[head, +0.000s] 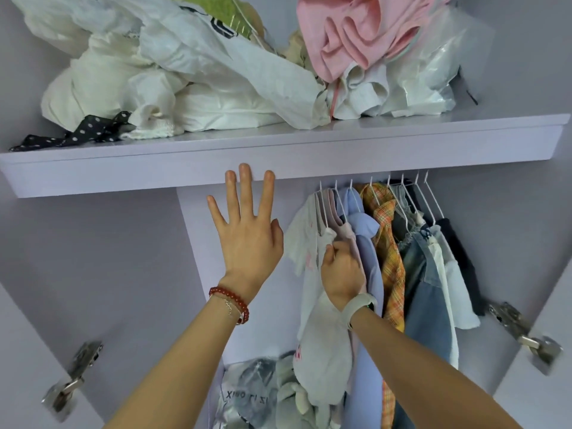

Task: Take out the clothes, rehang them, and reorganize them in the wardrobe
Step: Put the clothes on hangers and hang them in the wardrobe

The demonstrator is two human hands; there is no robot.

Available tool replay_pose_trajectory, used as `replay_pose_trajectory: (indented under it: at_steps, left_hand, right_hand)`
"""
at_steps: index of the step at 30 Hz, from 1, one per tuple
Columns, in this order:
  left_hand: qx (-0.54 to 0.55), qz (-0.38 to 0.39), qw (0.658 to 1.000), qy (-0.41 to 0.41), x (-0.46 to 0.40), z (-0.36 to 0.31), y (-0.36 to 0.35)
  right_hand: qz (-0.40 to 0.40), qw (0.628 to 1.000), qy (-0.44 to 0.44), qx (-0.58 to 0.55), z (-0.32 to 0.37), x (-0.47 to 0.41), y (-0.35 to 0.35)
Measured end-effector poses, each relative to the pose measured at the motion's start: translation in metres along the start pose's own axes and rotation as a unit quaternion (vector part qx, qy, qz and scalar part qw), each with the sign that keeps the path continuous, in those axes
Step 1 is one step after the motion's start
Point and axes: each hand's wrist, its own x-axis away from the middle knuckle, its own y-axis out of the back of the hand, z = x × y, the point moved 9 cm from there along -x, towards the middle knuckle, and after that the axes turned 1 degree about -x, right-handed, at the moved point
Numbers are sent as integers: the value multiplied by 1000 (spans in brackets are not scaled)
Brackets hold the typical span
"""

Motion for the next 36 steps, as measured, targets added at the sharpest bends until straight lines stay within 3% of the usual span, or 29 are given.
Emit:
replay_pose_trajectory:
  at_steps: [6,10,13,17,21,25,36]
  left_hand:
    - [114,51,992,21,40,-1,-22]
    - [177,161,971,24,90,-10,-55]
    - [225,228,947,-6,133,-39,-69]
    - [327,268,900,-105,196,-115,-57]
    - [373,374,821,-217,276,-212,-36]
    - [384,465,715,-354,374,-302,7]
    - [449,481,457,-599,592,-478,233]
  right_hand:
    - [66,994,77,-37,0,28,11]
    - [12,991,132,28,-10,79,48]
    - [-18,989,90,113,-53,124,79]
    - [-31,977,-47,207,-131,205,130]
    - [-59,933,-223,277,-200,315,204]
    - [-102,863,-383,315,-238,438,283]
    - [-301,662,-648,230,-250,781,410]
